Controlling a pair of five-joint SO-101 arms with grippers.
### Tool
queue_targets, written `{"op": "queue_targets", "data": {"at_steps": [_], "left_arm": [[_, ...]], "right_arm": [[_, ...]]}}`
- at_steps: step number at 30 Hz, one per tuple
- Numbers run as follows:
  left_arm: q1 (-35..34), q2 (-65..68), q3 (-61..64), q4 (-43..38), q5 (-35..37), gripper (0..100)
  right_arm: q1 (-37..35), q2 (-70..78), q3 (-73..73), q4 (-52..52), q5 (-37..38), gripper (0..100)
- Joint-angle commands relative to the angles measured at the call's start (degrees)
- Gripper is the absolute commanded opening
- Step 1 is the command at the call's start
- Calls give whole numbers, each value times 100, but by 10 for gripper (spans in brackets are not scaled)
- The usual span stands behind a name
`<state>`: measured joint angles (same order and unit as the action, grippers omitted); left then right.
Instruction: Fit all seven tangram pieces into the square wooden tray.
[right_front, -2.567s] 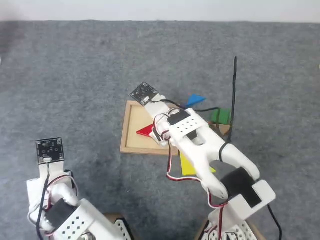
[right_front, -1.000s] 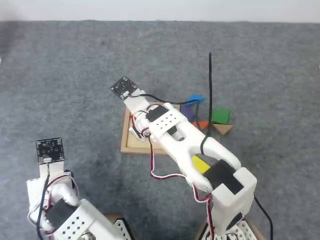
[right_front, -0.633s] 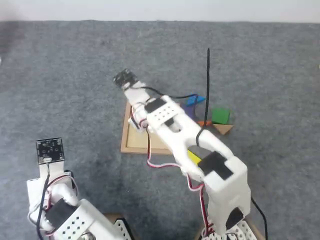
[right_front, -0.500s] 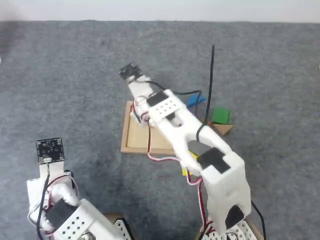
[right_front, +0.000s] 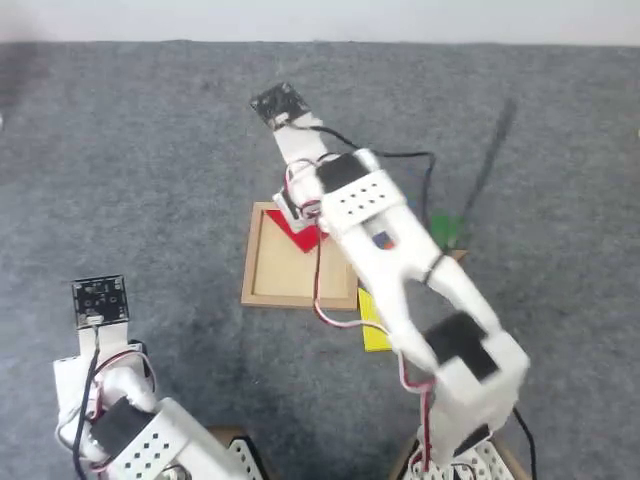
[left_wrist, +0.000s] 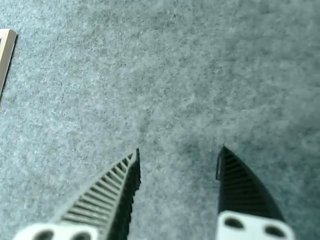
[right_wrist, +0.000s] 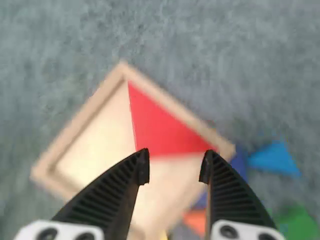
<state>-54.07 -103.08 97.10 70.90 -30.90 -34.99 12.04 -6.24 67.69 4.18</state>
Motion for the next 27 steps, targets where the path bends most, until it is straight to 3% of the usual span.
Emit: {"op": "queue_targets", "data": {"at_steps": [1,6,11,27], "left_arm": [[18,-79,-66,53,-53,240],[18,-79,-66,53,-62,240],[18,-79,-66,53,-62,240],[18,-79,-66,62,-62,240]], "right_arm": [[215,-1165,369,1402,923,188],[-57,-2026,2690,769,2198,191],[-330,-3169,4826,-400,2576,241],[-321,-3688,6426,-1174,2760,267]]}}
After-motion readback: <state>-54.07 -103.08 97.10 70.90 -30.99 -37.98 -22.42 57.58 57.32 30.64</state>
